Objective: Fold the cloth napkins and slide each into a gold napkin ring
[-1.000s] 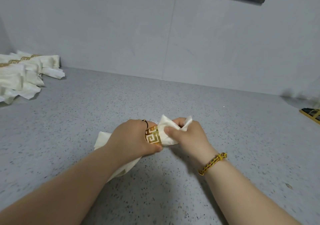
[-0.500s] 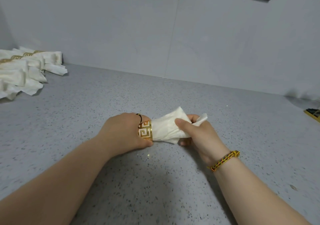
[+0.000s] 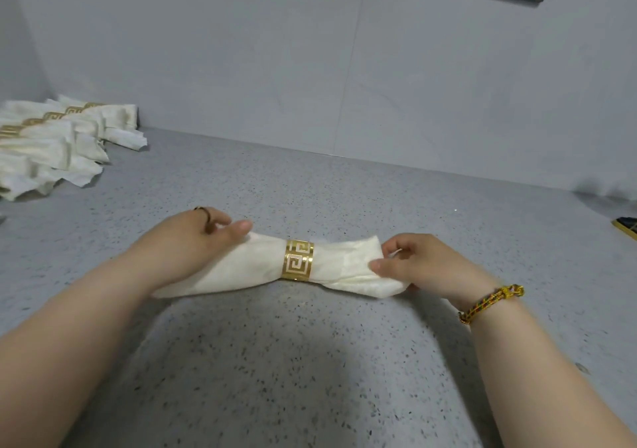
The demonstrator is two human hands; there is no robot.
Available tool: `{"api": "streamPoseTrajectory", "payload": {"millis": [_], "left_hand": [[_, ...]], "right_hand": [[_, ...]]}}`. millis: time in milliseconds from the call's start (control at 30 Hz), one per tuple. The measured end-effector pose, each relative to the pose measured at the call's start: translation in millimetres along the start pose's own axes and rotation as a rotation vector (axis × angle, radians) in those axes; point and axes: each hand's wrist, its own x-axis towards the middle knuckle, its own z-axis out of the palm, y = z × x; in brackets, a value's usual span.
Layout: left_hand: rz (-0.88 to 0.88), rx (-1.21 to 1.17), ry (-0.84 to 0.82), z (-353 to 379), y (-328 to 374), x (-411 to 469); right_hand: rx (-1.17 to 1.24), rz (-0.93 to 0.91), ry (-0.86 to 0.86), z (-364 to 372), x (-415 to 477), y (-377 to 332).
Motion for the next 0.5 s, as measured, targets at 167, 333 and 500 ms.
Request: {"api": "streamPoseTrajectory", "payload": {"millis": [167, 333, 500], "left_hand": [[0.009, -0.212, 0.012, 13, -13, -5], [-0.020, -0.309, 0.074, 19, -5, -7], [0.009, -0.085, -0.058, 23, 2, -12]], "right_hand": [[-0.031, 0.001, 0.013, 9, 0, -3], [0.204, -0.041, 0.151, 30, 6, -4], [0.340, -0.044, 0.244, 44, 12, -7]]}}
